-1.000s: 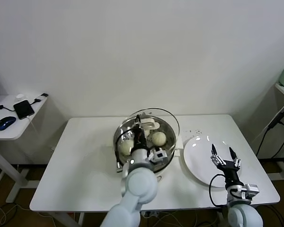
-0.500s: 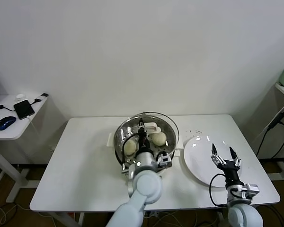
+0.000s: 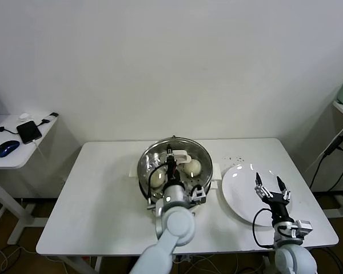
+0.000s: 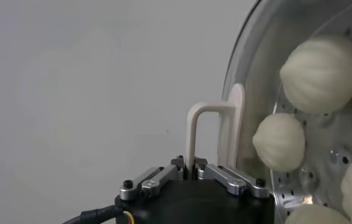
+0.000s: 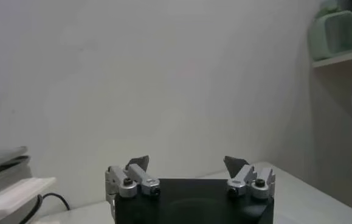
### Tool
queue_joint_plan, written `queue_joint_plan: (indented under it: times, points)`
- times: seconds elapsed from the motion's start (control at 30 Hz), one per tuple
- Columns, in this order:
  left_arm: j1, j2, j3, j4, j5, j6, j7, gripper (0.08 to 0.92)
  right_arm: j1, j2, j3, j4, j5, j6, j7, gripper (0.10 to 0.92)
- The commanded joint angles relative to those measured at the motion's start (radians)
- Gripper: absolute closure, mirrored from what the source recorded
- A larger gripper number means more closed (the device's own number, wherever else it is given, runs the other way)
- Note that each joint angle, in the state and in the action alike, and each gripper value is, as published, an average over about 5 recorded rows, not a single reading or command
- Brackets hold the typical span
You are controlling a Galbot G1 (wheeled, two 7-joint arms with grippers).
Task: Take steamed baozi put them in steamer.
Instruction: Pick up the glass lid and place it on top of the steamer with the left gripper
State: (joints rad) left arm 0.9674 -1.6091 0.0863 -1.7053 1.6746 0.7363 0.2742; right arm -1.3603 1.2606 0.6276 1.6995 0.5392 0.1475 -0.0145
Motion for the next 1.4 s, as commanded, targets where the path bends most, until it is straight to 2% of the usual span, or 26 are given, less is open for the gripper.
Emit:
queue_joint_plan:
  times: [0.03, 1.07, 1.13, 1.4]
  points:
    - [0.002, -0.049, 0.005, 0.006, 0.004, 0.02, 0.017, 0.835, 0.002, 0.0, 0.0, -0.004, 0.001, 0.001, 0.0, 0.202]
    - [0.033, -0.049, -0.009, -0.014, -0.03, -0.04, -0.03, 0.832, -0.001, 0.006, -0.002, -0.007, 0.0, 0.007, -0.001, 0.203]
    - [0.046, -0.049, -0.007, -0.032, -0.036, -0.053, -0.037, 0.804, -0.002, 0.006, -0.003, -0.008, 0.0, 0.008, -0.001, 0.203]
    - [0.109, -0.021, 0.009, -0.143, -0.06, -0.067, -0.026, 0.571, -0.002, 0.009, -0.004, -0.008, -0.001, 0.008, -0.001, 0.203]
